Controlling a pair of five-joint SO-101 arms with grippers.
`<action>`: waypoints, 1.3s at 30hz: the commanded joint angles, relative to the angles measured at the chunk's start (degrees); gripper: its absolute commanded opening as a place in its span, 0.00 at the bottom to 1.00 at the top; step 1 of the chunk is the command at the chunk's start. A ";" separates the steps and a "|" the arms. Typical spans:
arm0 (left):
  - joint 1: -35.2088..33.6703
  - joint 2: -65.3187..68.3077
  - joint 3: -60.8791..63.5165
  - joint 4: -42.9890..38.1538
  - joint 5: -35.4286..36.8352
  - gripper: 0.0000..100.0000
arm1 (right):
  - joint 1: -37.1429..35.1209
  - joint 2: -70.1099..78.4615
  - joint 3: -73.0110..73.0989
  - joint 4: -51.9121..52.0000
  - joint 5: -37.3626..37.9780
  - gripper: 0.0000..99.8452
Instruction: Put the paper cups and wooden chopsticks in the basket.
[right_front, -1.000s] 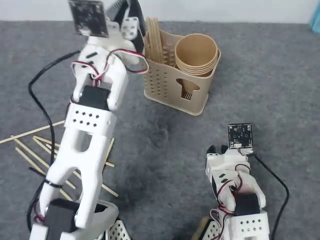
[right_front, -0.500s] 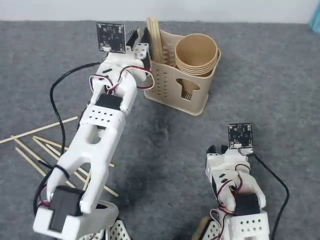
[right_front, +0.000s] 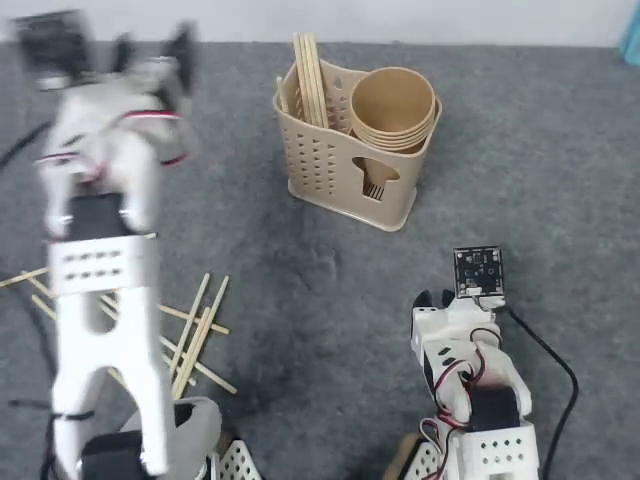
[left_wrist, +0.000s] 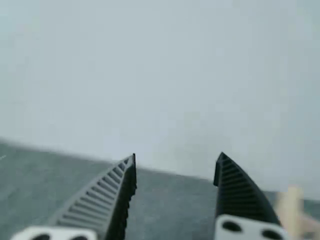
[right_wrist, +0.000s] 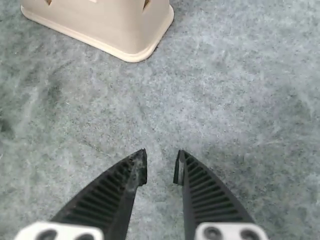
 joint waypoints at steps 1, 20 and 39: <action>-9.93 -1.14 -3.21 11.34 -3.34 0.24 | 0.13 -1.36 0.79 -0.92 1.23 0.10; -24.09 29.10 -3.47 26.29 -52.57 0.24 | 0.13 -1.36 0.79 -0.84 1.14 0.10; -21.54 45.98 -3.56 13.63 -52.84 0.18 | 0.13 -1.36 0.79 -0.92 0.88 0.10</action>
